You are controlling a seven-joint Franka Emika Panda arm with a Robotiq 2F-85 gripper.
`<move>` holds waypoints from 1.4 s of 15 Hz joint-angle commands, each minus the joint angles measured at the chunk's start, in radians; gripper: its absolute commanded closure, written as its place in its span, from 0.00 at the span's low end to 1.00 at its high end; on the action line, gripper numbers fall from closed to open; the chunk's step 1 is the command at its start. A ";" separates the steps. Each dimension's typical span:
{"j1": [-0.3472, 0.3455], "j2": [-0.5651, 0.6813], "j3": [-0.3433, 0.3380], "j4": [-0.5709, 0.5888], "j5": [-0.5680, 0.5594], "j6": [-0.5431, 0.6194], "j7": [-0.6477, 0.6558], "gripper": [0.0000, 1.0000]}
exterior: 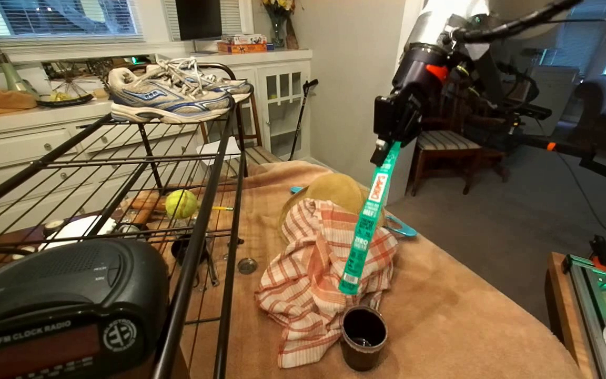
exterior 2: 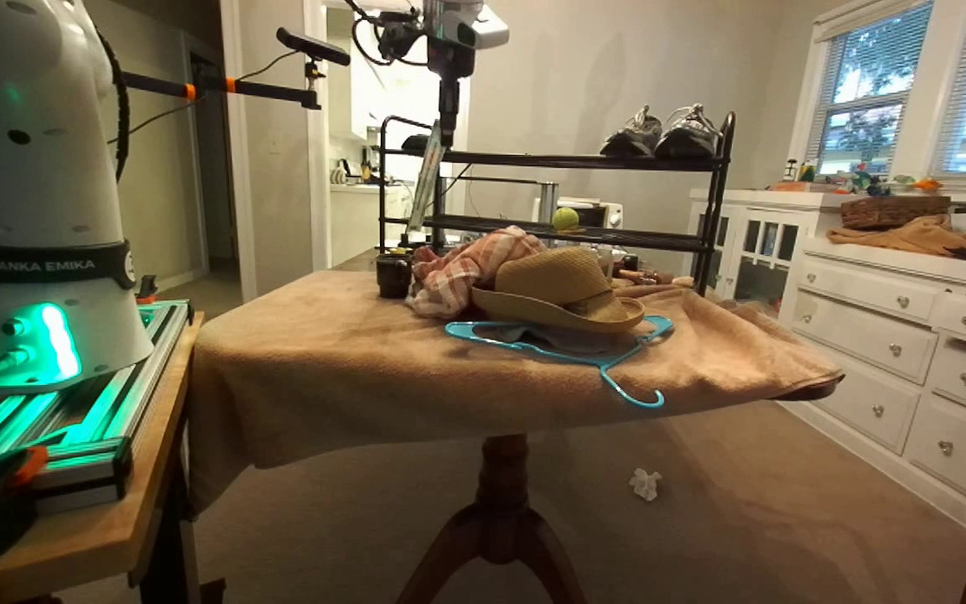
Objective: Move the green object to the bottom-right corner of the table
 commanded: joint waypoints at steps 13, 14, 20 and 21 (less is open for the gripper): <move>-0.142 0.157 -0.102 0.076 0.479 0.349 0.094 1.00; -0.152 0.177 -0.112 0.090 0.518 0.364 0.092 1.00; -0.186 0.302 -0.156 0.210 0.834 0.487 0.023 1.00; -0.188 0.335 -0.157 0.242 0.899 0.524 -0.034 1.00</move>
